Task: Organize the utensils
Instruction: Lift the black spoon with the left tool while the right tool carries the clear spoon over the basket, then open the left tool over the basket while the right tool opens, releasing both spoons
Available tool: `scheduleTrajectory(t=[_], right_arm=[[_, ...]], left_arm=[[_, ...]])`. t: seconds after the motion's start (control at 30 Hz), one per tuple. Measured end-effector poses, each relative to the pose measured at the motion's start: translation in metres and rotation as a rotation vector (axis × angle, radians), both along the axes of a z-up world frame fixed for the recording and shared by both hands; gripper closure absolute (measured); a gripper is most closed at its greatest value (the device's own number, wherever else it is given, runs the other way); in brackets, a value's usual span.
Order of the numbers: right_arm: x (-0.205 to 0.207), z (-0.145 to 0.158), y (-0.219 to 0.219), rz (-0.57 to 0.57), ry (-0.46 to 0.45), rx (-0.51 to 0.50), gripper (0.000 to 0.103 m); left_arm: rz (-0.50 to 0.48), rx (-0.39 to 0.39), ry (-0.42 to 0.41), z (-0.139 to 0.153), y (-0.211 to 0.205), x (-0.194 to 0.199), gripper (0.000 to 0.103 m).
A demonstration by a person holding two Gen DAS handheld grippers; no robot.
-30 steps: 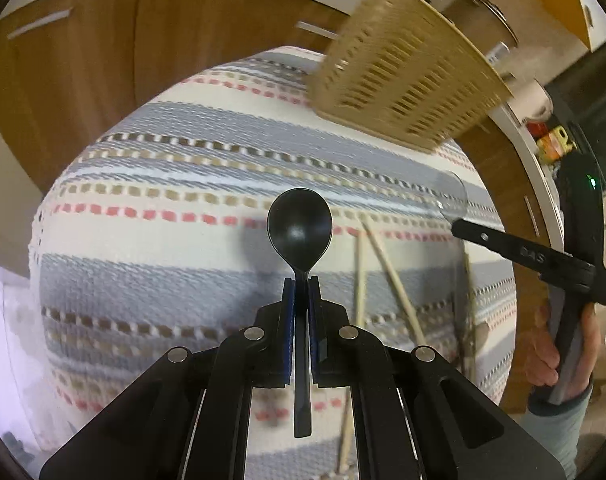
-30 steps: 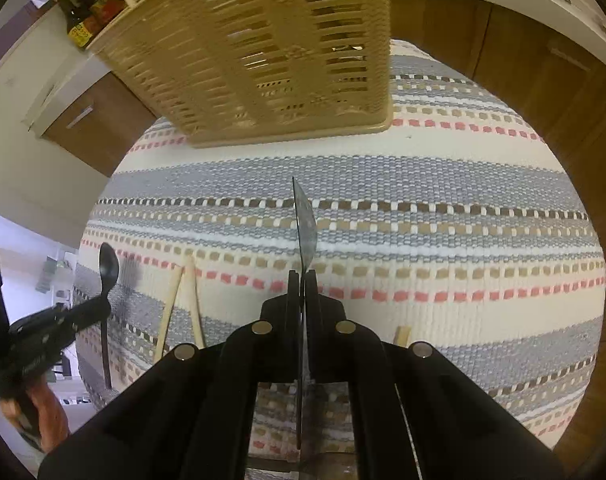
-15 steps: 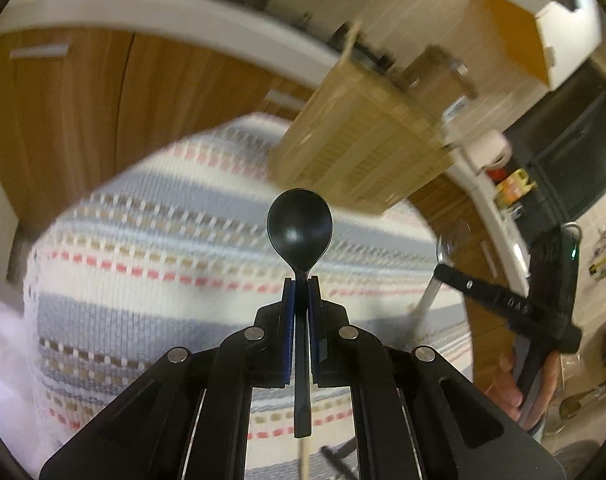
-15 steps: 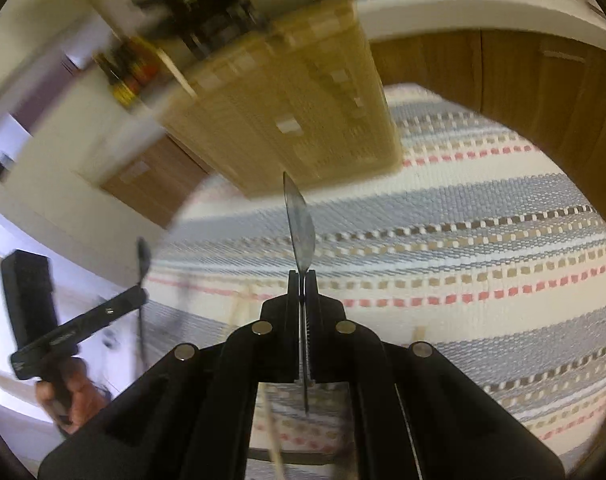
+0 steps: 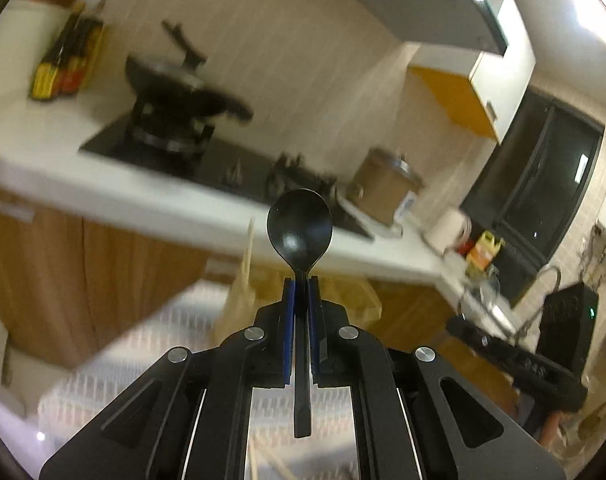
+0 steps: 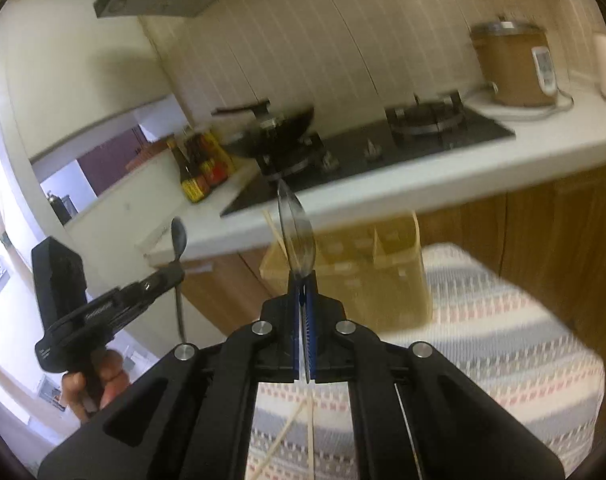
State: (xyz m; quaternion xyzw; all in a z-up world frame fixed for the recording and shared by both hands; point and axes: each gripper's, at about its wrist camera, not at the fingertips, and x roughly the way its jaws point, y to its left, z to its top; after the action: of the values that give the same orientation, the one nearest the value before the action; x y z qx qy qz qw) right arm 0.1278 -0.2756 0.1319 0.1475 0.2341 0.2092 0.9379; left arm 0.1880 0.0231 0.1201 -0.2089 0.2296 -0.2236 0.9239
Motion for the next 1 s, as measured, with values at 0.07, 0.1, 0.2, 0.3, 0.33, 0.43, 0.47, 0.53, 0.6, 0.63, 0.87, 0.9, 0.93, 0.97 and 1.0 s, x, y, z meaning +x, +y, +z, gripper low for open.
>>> scheduleTrajectory(t=[0.07, 0.1, 0.2, 0.3, 0.33, 0.43, 0.47, 0.53, 0.6, 0.63, 0.87, 0.9, 0.93, 0.97, 1.0], right_arm=[[0.008, 0.010, -0.002, -0.010, -0.030, 0.000, 0.101], [0.013, 0.018, -0.006, -0.019, -0.050, 0.005, 0.101], [0.023, 0.033, -0.015, -0.057, -0.089, -0.011, 0.101], [0.037, 0.040, -0.019, -0.106, -0.119, -0.056, 0.101], [0.040, 0.041, -0.019, -0.118, -0.131, -0.079, 0.101], [0.054, 0.036, -0.014, -0.171, -0.150, -0.166, 0.101], [0.060, 0.032, -0.012, -0.179, -0.152, -0.191, 0.101], [0.071, 0.024, -0.009, -0.181, -0.149, -0.213, 0.101], [0.082, 0.014, -0.007, -0.171, -0.131, -0.214, 0.101], [0.088, 0.008, -0.007, -0.170, -0.121, -0.212, 0.101], [0.105, -0.021, 0.000, -0.161, -0.076, -0.235, 0.101], [0.106, -0.024, 0.001, -0.158, -0.070, -0.236, 0.101], [0.105, -0.026, 0.001, -0.155, -0.066, -0.233, 0.101], [0.104, -0.029, 0.001, -0.152, -0.062, -0.228, 0.101], [0.104, -0.030, 0.000, -0.149, -0.058, -0.225, 0.101]], left_arm=[[0.028, -0.015, -0.053, 0.013, -0.002, 0.014, 0.099], [0.036, -0.018, -0.072, 0.017, -0.003, 0.017, 0.099], [0.064, -0.015, -0.165, 0.024, -0.010, 0.032, 0.099], [0.094, 0.000, -0.234, 0.021, -0.017, 0.043, 0.099], [0.118, 0.024, -0.253, 0.017, -0.022, 0.049, 0.099], [0.128, 0.048, -0.256, -0.001, -0.033, 0.067, 0.099], [0.126, 0.050, -0.252, -0.008, -0.036, 0.072, 0.099], [0.119, 0.053, -0.245, -0.021, -0.041, 0.080, 0.099], [0.118, 0.050, -0.239, -0.033, -0.044, 0.086, 0.099], [0.115, 0.044, -0.233, -0.037, -0.043, 0.089, 0.099], [0.096, 0.028, -0.192, -0.058, -0.037, 0.101, 0.099], [0.095, 0.030, -0.191, -0.059, -0.037, 0.101, 0.098], [0.092, 0.037, -0.189, -0.060, -0.037, 0.100, 0.098], [0.090, 0.039, -0.189, -0.060, -0.038, 0.098, 0.097], [0.084, 0.042, -0.187, -0.060, -0.037, 0.096, 0.094]])
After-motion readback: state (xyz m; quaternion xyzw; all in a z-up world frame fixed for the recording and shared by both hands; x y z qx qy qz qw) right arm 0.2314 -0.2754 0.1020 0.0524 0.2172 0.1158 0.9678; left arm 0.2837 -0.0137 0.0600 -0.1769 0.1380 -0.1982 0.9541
